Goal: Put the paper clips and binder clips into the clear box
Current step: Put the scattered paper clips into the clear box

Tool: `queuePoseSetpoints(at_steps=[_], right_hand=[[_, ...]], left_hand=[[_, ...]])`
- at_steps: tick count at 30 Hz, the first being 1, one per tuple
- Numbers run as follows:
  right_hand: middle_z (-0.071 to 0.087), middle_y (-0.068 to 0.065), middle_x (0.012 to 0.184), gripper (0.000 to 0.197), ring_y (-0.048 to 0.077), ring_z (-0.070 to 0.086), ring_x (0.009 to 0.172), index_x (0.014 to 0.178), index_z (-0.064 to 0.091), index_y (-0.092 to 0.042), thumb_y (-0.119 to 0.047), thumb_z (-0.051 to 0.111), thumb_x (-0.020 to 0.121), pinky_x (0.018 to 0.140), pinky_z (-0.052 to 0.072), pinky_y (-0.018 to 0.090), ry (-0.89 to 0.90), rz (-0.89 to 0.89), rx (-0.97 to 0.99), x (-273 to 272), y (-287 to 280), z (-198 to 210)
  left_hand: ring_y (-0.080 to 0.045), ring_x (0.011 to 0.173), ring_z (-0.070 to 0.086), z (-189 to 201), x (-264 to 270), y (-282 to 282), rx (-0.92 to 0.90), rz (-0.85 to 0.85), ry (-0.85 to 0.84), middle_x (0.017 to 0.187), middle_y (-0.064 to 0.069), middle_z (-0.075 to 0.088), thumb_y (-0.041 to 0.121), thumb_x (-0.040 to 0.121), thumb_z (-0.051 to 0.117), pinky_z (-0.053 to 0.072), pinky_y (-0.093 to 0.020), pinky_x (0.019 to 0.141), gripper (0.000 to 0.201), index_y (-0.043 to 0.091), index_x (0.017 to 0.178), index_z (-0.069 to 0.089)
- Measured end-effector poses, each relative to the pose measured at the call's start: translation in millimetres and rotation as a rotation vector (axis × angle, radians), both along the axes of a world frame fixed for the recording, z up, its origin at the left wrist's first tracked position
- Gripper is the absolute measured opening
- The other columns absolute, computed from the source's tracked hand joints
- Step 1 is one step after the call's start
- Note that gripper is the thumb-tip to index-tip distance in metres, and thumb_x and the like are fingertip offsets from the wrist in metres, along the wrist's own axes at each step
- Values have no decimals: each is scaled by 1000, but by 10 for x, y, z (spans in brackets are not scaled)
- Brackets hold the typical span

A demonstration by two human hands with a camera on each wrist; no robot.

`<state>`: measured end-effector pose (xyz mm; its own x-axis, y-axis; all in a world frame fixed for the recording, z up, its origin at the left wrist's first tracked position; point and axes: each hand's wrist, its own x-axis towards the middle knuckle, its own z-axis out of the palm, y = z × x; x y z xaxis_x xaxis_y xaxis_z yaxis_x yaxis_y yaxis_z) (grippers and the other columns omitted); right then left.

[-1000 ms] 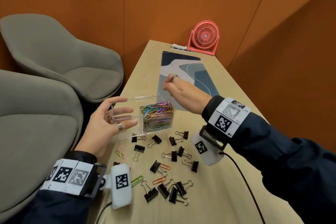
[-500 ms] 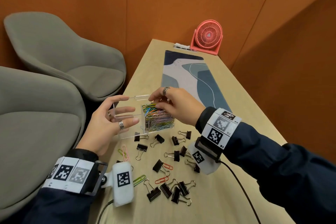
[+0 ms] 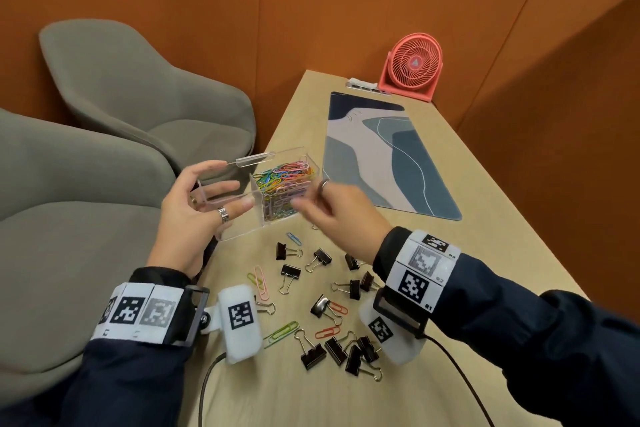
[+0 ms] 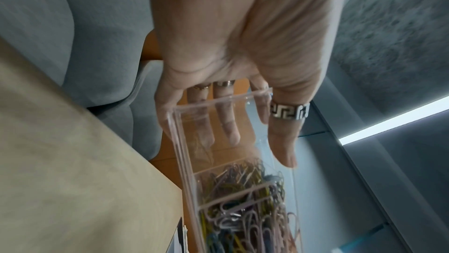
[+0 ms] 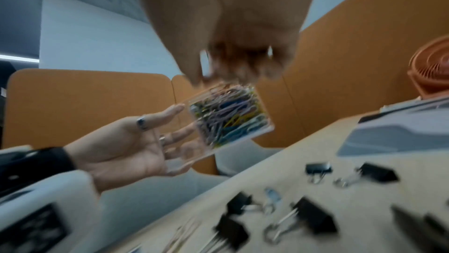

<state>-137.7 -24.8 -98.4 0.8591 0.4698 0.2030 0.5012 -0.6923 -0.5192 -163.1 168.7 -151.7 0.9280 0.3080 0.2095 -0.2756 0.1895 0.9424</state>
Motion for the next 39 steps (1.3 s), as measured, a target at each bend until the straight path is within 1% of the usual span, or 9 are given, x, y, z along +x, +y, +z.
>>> queuePoseSetpoints(at_steps=[3, 6, 10, 16, 22, 27, 30, 35, 39], right_hand=[[61, -1, 76, 19, 13, 53, 71, 83, 61, -13, -28, 54, 92, 64, 40, 23, 182, 115, -270, -44, 175, -152], [60, 1, 80, 28, 14, 52, 77, 96, 67, -6, -32, 59, 89, 57, 36, 16, 309, 189, -434, -68, 370, -276], [69, 13, 91, 41, 26, 63, 88, 95, 64, 0, -39, 66, 83, 73, 49, 31, 326, 183, -604, -46, 587, -389], [67, 17, 95, 26, 31, 61, 89, 99, 66, 4, -19, 61, 88, 81, 51, 34, 240, 176, -582, -45, 671, -458], [62, 17, 89, 18, 27, 53, 78, 93, 63, 3, -12, 53, 91, 66, 45, 29, 254, 204, -649, -28, 711, -509], [61, 19, 107, 21, 29, 54, 88, 107, 54, 1, -12, 46, 93, 78, 46, 34, 240, 171, -638, -48, 594, -416], [55, 15, 97, 5, 29, 52, 89, 97, 46, -7, -9, 44, 94, 67, 42, 28, 218, 81, -539, 84, 364, -245], [51, -1, 95, 21, 18, 51, 87, 103, 49, -18, -4, 42, 91, 71, 41, 26, 341, -90, -422, 438, 43, -182], [46, 9, 97, 13, 22, 43, 86, 86, 44, -10, -6, 37, 96, 70, 34, 25, 369, -79, -583, 569, 142, -287]], left_hand=[[-12, 87, 69, -21, 6, 34, 26, 60, -7, 103, -4, 69, 12, 58, 80, 53, -22, 60, 54, 39, 100, 60], [-14, 89, 68, -44, 26, 63, 25, 117, -24, 102, -4, 68, 3, 66, 79, 54, -21, 62, 54, 36, 104, 58], [-14, 86, 67, -52, 44, 80, 7, 156, -31, 101, -4, 67, 0, 69, 78, 51, -16, 52, 56, 28, 112, 56], [-10, 85, 68, -74, 71, 59, 9, 149, -22, 103, -5, 67, 0, 69, 78, 55, -20, 60, 56, 28, 113, 56], [-25, 102, 67, -74, 62, 56, 24, 146, -5, 105, -7, 68, 3, 65, 80, 54, -49, 86, 56, 36, 105, 59], [-23, 100, 67, -60, 54, 60, -1, 155, -3, 104, -4, 67, 3, 67, 79, 56, -35, 75, 57, 30, 112, 56], [-15, 92, 67, -57, 59, 64, 16, 172, -2, 103, -3, 68, 6, 68, 80, 53, -19, 60, 58, 29, 115, 55], [-8, 88, 67, -61, 56, 51, 54, 188, 7, 104, -2, 68, 8, 68, 80, 54, -20, 61, 60, 28, 118, 55], [-9, 90, 67, -67, 59, 27, 72, 183, 11, 104, -1, 68, 7, 68, 80, 52, -24, 66, 60, 28, 118, 55]])
